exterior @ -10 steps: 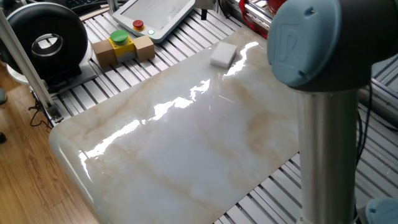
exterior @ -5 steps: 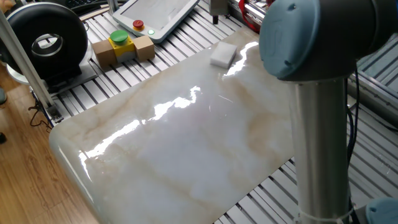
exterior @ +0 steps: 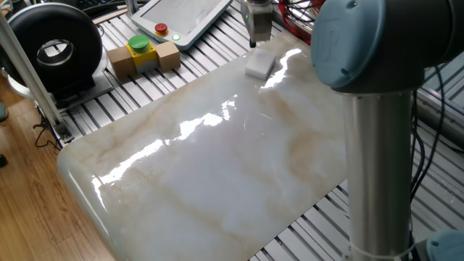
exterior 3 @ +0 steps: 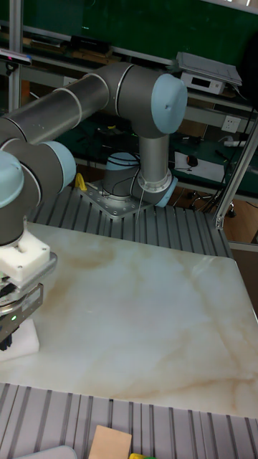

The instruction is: Clean the tabletop with a sponge

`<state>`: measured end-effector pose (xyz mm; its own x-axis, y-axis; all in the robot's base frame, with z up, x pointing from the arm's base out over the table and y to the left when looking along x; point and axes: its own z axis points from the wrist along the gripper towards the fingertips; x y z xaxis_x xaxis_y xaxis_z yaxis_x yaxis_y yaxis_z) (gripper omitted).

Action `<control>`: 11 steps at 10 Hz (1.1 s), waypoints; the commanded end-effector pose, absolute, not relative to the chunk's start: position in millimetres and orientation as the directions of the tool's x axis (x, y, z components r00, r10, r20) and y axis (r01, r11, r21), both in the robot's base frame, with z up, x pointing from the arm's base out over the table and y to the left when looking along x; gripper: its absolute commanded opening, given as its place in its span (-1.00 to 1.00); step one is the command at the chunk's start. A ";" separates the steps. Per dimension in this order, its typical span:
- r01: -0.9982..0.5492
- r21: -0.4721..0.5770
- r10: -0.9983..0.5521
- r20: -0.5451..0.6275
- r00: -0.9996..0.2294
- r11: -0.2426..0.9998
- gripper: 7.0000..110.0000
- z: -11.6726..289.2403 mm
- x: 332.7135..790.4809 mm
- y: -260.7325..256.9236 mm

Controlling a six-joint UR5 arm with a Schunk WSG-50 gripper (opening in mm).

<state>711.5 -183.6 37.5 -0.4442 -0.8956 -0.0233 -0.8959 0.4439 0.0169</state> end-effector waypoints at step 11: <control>-0.979 -0.092 -0.982 -0.080 -0.172 0.179 -0.28 47.9 739.8 -152.6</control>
